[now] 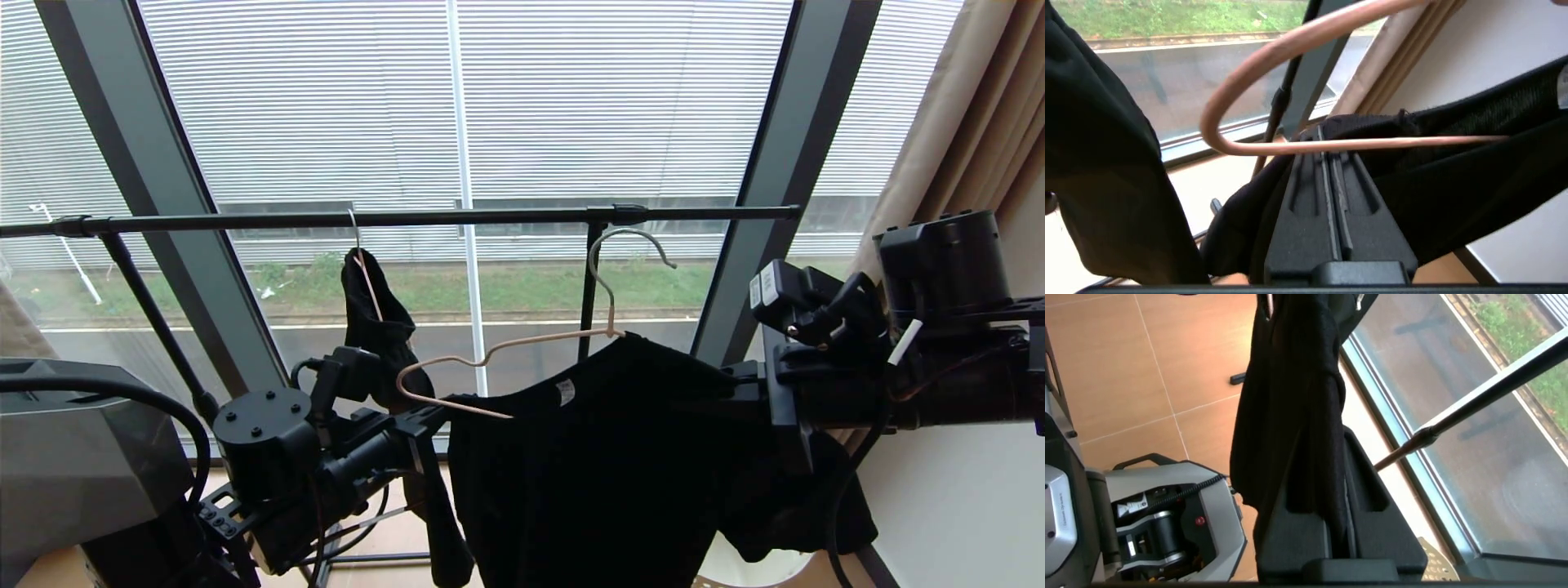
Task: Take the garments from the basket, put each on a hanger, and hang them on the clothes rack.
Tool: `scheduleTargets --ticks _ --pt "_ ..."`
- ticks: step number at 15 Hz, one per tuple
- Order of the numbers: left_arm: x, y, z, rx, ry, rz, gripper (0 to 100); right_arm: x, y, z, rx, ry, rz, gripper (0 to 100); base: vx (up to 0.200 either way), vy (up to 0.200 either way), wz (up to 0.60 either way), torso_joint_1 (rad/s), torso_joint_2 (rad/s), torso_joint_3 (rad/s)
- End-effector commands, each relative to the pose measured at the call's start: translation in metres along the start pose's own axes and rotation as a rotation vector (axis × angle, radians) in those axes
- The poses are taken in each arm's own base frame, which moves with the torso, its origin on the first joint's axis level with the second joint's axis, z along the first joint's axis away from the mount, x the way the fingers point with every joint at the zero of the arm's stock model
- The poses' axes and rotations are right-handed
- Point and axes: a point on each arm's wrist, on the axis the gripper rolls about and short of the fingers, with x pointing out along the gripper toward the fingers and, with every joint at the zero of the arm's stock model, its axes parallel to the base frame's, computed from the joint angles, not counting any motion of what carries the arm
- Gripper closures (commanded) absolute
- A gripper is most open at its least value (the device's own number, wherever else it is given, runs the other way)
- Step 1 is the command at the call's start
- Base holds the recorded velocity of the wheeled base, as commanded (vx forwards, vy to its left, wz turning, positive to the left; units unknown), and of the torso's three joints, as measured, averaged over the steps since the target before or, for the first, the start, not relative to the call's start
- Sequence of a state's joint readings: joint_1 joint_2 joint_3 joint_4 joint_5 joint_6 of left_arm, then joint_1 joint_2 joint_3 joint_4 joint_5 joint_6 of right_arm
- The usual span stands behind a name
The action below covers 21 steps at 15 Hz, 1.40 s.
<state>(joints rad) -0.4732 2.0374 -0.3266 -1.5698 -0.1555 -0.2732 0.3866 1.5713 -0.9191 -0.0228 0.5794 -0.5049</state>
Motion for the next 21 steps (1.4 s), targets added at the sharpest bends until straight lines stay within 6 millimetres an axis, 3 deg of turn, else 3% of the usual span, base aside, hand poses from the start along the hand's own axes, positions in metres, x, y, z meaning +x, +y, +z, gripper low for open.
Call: scheduleTargets --ticks 1,21 --pt "0.001 0.005 0.004 0.003 -0.020 0.013 100 -0.010 -0.005 -0.003 -0.025 -0.005 -0.033 100 0.000 0.000 0.00 0.000 0.00 0.000" --pt "-0.003 0.018 0.024 0.011 -0.090 0.032 100 -0.021 -0.015 -0.013 -0.058 0.013 -0.092 100 0.000 0.000 0.00 0.000 0.00 0.000"
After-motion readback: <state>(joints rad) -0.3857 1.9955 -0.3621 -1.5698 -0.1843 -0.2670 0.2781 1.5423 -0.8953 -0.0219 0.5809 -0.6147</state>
